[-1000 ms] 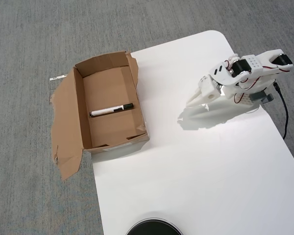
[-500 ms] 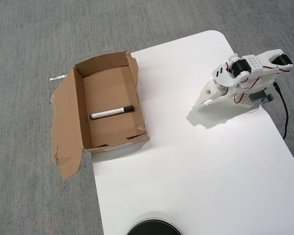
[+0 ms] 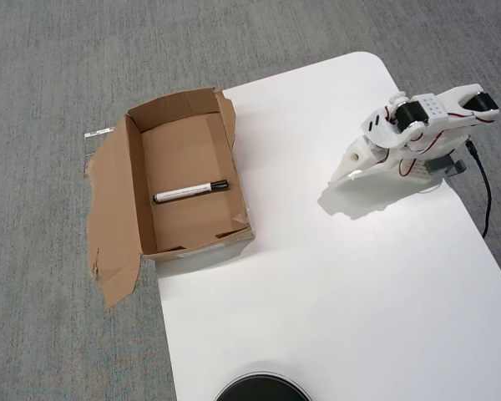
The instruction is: Grasp a pen and put it in the box.
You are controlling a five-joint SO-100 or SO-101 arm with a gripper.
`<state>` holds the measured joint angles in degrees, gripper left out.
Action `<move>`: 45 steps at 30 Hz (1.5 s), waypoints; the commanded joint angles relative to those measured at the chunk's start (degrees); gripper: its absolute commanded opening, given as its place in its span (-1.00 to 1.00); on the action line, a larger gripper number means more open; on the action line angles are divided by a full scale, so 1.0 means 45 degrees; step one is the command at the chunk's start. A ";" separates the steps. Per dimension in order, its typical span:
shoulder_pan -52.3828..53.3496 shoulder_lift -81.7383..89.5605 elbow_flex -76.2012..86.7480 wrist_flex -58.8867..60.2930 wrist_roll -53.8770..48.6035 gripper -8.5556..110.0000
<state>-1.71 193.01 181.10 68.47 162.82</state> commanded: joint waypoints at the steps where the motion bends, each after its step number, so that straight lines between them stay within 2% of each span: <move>1: 0.0205 0.0801 0.0361 0.0078 0.0107 -0.84; 4: 0.0674 0.0801 0.0361 0.0078 0.0264 -0.84; 11: 0.0674 0.0801 0.0361 0.0098 0.2705 -0.84; 23: 0.0674 0.0801 0.0361 0.1523 0.2764 -0.84; 45: 0.0693 0.0801 0.0361 0.1582 0.2803 -0.84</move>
<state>1.45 193.01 181.10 74.44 174.95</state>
